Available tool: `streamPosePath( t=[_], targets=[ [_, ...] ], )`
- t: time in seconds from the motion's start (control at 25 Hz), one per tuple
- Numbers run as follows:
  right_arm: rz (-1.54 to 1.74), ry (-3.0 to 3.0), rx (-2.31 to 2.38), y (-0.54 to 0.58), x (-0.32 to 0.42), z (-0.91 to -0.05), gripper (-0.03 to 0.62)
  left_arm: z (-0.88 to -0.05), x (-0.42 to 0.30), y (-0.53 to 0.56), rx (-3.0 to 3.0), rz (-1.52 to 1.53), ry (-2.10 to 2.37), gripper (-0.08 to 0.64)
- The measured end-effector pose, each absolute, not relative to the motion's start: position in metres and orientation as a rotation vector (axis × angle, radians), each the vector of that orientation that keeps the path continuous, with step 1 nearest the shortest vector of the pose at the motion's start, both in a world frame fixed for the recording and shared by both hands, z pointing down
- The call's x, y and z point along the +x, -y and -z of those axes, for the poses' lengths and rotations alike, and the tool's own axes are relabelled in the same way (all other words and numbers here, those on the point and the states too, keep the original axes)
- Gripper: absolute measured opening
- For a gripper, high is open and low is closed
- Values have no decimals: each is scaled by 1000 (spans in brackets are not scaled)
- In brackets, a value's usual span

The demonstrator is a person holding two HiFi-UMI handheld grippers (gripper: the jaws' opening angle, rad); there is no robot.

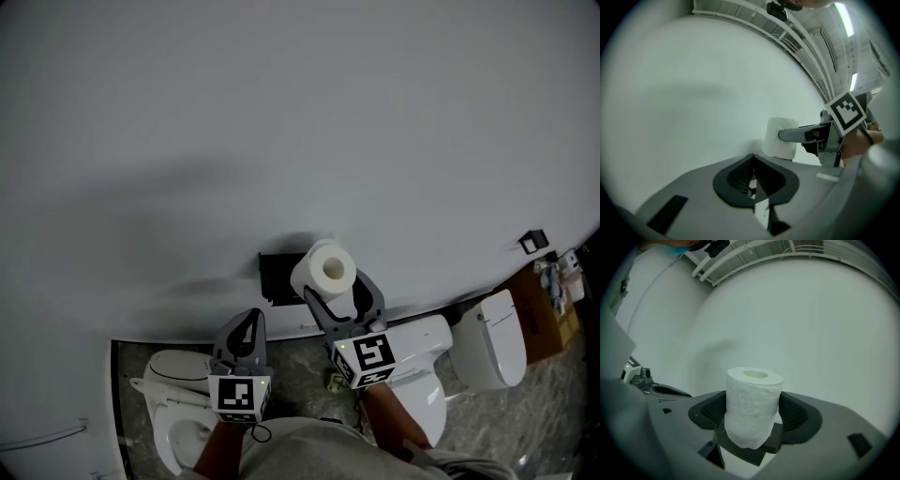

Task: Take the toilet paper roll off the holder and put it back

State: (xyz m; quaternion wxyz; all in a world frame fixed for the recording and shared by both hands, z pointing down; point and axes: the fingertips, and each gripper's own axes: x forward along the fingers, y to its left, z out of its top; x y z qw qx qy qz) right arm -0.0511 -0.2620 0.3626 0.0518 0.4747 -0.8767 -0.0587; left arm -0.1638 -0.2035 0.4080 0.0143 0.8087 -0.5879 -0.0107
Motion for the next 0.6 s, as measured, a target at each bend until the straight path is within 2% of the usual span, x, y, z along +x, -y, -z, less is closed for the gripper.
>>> streamPosePath(
  t=[0.32, 0.6],
  targets=[
    [204, 2680, 1447, 217, -11, -360, 336, -407, -118, 180, 2559, 7, 1783, 12],
    [167, 2677, 1467, 212, -1, -366, 336, -408, -116, 175, 2527, 11, 1798, 12]
  ],
)
